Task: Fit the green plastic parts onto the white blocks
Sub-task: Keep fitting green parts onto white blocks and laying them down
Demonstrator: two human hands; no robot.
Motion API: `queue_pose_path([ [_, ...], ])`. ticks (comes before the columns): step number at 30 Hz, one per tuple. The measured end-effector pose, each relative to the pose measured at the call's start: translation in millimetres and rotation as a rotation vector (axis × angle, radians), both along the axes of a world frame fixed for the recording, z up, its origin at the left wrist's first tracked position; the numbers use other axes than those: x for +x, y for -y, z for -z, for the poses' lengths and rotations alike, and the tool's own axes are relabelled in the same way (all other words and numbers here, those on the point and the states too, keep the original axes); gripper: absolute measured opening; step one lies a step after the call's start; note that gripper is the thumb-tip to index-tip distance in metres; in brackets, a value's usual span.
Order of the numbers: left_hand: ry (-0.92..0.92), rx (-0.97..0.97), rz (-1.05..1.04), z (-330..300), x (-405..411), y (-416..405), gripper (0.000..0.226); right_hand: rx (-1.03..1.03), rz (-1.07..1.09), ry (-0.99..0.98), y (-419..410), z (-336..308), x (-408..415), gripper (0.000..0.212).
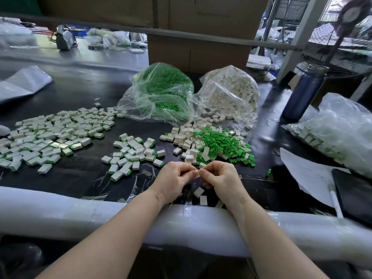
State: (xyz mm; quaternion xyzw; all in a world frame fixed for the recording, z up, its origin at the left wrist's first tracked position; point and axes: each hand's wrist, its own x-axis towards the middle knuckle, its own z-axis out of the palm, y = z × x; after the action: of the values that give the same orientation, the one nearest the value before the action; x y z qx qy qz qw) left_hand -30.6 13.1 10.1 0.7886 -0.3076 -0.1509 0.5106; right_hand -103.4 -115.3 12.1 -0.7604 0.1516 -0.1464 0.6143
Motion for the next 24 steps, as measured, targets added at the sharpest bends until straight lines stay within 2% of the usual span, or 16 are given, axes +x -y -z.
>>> queue_pose_path([
  [6, -0.037, -0.088, 0.012, -2.0, -4.3, 1.5, 0.013, 0.072, 0.041, 0.091, 2.4, 0.1, -0.4, 0.01],
  [13, -0.017, -0.082, -0.01, -0.9, -1.9, 1.5, 0.016, 0.083, -0.017, 0.13, 2.0, 0.9, -0.5, 0.017],
  [22, -0.032, -0.146, -0.01, -1.7, -0.4, 2.9, 0.022, 0.042, -0.025, 0.106, 2.2, 3.9, 1.8, 0.003],
  [24, -0.022, -0.145, 0.004, -2.0, -0.7, 2.6, 0.016, 0.023, -0.077, 0.059, 0.8, 4.8, 3.5, 0.008],
])
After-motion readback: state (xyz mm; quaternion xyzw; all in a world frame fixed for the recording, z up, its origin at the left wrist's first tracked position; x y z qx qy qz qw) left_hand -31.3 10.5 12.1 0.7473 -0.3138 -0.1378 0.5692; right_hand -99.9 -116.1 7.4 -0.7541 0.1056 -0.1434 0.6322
